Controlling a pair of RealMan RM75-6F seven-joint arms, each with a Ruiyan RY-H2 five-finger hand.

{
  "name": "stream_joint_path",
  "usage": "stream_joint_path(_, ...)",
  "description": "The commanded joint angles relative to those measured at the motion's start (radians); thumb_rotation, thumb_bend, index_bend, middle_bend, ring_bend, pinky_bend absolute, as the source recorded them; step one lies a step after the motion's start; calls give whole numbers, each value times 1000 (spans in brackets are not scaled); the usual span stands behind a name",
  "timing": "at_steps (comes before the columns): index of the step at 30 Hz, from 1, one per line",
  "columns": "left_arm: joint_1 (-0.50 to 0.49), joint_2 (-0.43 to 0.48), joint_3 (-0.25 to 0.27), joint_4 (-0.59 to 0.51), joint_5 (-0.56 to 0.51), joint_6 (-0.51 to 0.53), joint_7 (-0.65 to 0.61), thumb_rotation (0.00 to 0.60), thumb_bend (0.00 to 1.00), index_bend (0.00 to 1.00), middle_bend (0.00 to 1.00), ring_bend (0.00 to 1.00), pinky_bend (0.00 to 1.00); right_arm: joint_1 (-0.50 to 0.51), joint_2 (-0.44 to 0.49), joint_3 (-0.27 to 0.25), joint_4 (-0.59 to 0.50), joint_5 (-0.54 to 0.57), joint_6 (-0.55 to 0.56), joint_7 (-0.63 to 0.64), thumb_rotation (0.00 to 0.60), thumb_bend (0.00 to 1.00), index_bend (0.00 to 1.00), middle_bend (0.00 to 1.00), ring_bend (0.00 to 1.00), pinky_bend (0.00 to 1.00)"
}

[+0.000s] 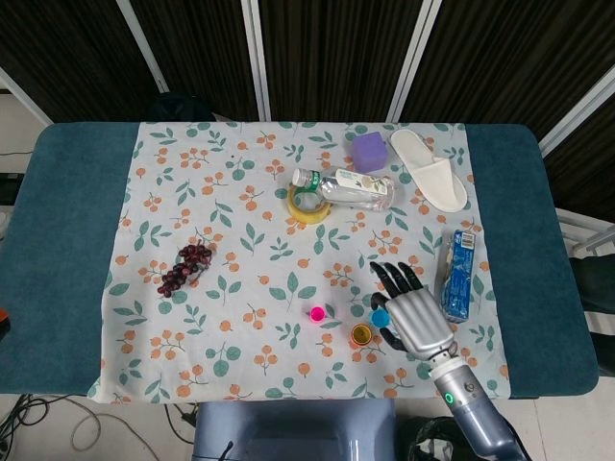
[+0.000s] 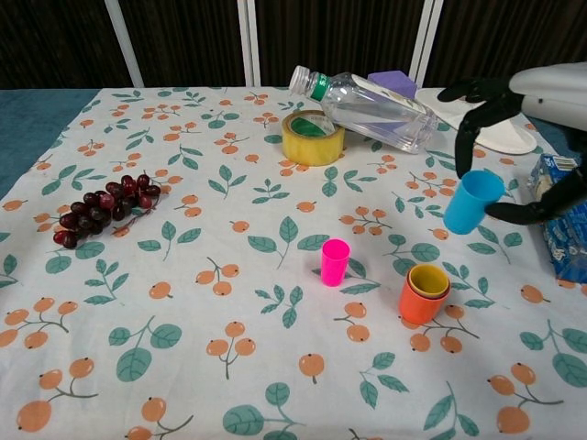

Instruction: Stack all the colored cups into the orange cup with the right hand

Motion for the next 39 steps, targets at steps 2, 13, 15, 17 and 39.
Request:
stream_joint_path(2, 0, -1, 1, -2, 3, 2, 2, 600, 763, 150, 8, 0, 0, -52, 6, -42, 18, -70, 24, 20, 600, 393, 511, 0, 14, 87)
stream_joint_path(13, 1, -3, 2, 1, 3, 3, 4, 600, 764, 150, 8, 0, 0, -69, -53, -33, 59, -76, -21, 11, 600, 393, 511, 0, 14, 87)
stream_joint_path(15, 1, -3, 0, 0, 3, 5, 1, 600, 763, 150, 8, 0, 0, -67, -68, -25, 65, -70, -31, 7, 600, 393, 511, 0, 14, 87)
stream_joint_path(17, 2, -2, -1, 0, 1, 6, -1, 600, 763, 150, 8, 0, 0, -66, -78, -19, 69, -64, -37, 3, 600, 392, 511, 0, 14, 87)
stream_joint_path(39, 2, 2, -4, 3, -4, 1, -10, 600, 763, 150, 8, 0, 0, -44, -200, 69, 144, 40, -98, -45, 600, 393, 511, 0, 14, 97)
